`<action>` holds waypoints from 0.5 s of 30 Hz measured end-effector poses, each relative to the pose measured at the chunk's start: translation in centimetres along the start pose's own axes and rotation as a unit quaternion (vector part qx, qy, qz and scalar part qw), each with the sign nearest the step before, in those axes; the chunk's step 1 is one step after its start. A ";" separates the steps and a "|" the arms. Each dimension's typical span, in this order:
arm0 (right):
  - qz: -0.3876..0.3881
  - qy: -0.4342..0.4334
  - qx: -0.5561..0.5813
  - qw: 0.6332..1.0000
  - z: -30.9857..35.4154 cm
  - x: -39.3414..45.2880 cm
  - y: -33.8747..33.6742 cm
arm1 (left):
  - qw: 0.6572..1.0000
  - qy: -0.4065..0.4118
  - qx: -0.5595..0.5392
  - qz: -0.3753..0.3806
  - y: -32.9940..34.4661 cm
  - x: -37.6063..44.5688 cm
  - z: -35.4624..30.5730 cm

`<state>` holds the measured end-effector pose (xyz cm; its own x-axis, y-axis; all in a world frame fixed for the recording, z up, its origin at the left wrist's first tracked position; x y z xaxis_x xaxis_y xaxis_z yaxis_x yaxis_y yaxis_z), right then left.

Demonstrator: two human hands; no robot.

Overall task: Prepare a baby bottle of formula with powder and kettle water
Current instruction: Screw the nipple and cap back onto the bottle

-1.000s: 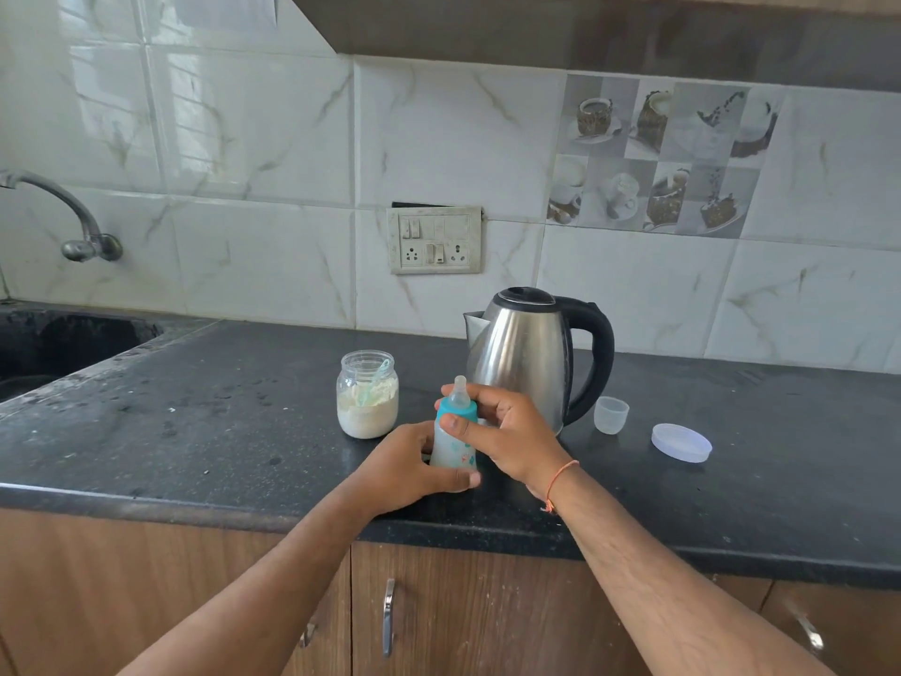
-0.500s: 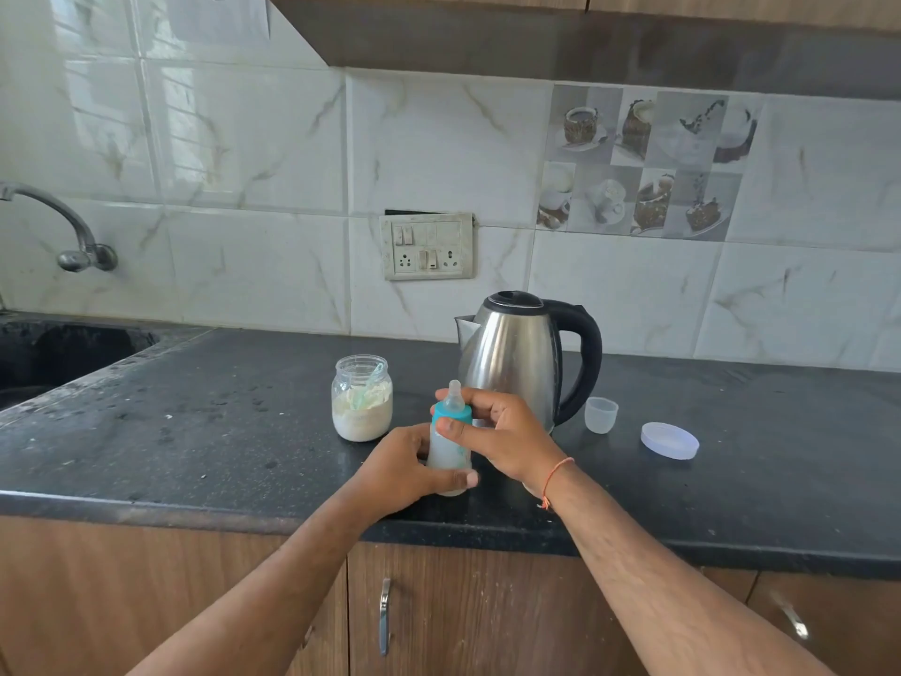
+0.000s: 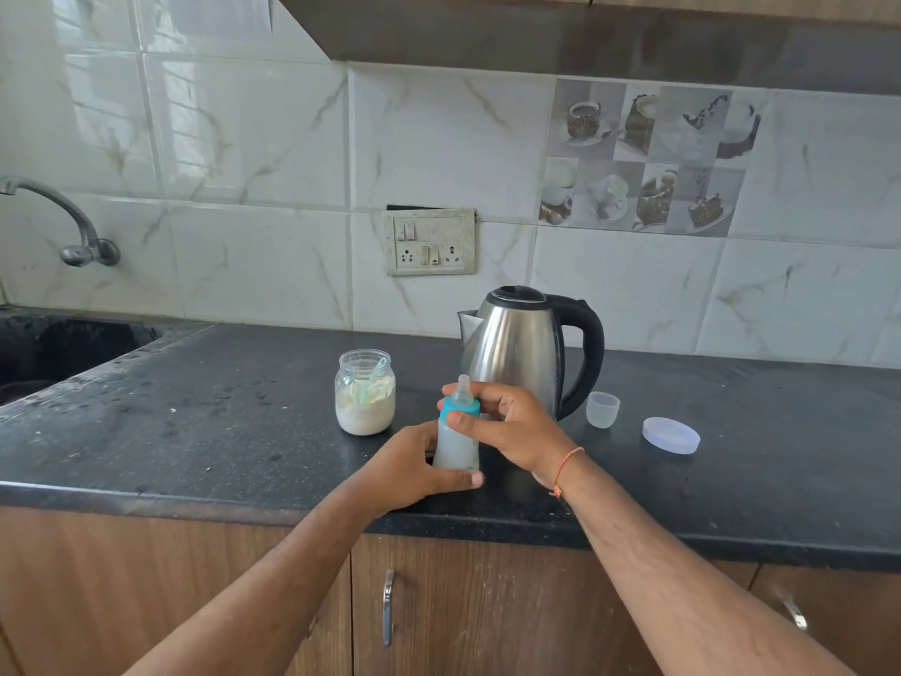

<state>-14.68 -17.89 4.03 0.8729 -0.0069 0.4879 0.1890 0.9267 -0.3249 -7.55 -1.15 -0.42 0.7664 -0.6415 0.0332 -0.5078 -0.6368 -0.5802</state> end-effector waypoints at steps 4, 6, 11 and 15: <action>-0.013 -0.001 -0.007 1.000 -0.2 -0.4 0.1 | 0.999 0.003 0.018 -0.047 0.2 0.2 0.5; -0.059 -0.009 -0.013 0.998 -0.4 -0.8 1.0 | 0.998 0.007 0.020 -0.067 0.4 0.3 0.5; -0.133 -0.013 -0.051 0.990 -0.6 -1.7 2.5 | 0.998 0.007 0.005 -0.069 0.4 0.1 0.4; -0.052 0.015 -0.087 0.995 -0.3 -1.8 1.3 | 0.999 0.004 -0.003 -0.053 0.4 0.1 0.6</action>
<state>-15.91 -16.78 2.48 0.8568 -0.1123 0.5033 0.3512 0.8418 -0.4099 -7.43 -1.21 -1.11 0.8124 -0.5744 0.1008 -0.4269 -0.7036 -0.5681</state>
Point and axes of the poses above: each hand's wrist, its own x-axis towards the middle knuckle, its own y-axis out of the palm, z = x × y, the point moved 2 cm from there along x, towards the middle knuckle, and after that the axes turned 10 degrees about -y, right-handed, at the moved point
